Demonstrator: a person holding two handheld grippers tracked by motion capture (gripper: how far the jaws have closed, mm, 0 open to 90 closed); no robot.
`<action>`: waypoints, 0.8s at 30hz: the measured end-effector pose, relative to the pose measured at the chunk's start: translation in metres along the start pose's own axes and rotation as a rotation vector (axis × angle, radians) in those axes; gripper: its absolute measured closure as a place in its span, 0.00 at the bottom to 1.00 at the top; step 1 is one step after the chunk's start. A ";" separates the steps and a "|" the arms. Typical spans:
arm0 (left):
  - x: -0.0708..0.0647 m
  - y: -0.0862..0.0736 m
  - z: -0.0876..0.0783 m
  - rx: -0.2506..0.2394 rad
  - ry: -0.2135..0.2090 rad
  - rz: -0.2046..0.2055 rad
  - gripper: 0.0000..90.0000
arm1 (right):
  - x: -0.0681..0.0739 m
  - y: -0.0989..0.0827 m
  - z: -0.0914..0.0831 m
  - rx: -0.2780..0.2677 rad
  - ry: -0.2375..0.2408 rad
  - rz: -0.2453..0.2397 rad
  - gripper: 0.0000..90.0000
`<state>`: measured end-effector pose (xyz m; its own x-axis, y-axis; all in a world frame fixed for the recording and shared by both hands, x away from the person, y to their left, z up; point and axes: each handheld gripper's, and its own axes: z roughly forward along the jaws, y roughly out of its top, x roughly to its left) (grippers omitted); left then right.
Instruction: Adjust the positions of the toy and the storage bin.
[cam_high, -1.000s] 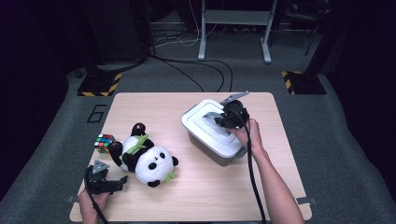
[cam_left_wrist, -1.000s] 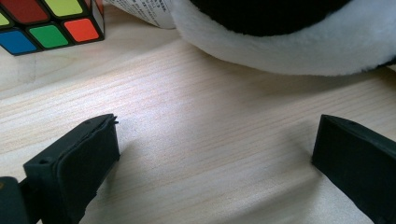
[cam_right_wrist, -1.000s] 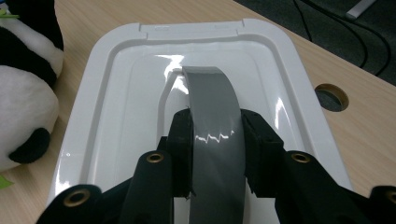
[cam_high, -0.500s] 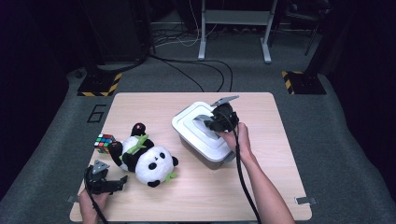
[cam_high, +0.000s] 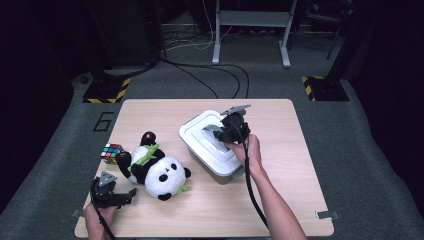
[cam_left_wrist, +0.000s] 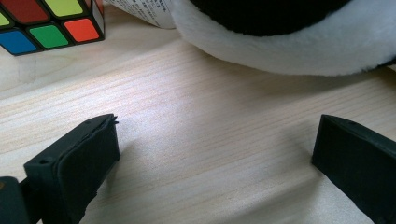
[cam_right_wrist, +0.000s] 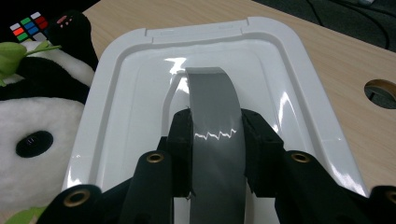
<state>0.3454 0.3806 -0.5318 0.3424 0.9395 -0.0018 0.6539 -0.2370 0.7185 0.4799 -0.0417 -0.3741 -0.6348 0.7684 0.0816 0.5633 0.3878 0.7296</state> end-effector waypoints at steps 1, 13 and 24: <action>0.000 0.000 0.000 -0.002 0.000 -0.002 0.00 | 0.001 0.000 0.000 -0.004 0.000 0.004 0.75; 0.000 0.000 0.000 -0.001 0.001 -0.001 0.00 | 0.012 0.000 0.002 -0.002 -0.011 0.032 0.75; -0.001 0.000 0.001 -0.008 0.000 -0.013 0.00 | 0.013 0.000 0.003 -0.003 -0.017 0.027 0.75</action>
<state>0.3455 0.3798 -0.5324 0.3340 0.9425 -0.0105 0.6526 -0.2232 0.7241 0.4728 -0.0301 -0.3747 -0.6100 0.7873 0.0896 0.5786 0.3653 0.7292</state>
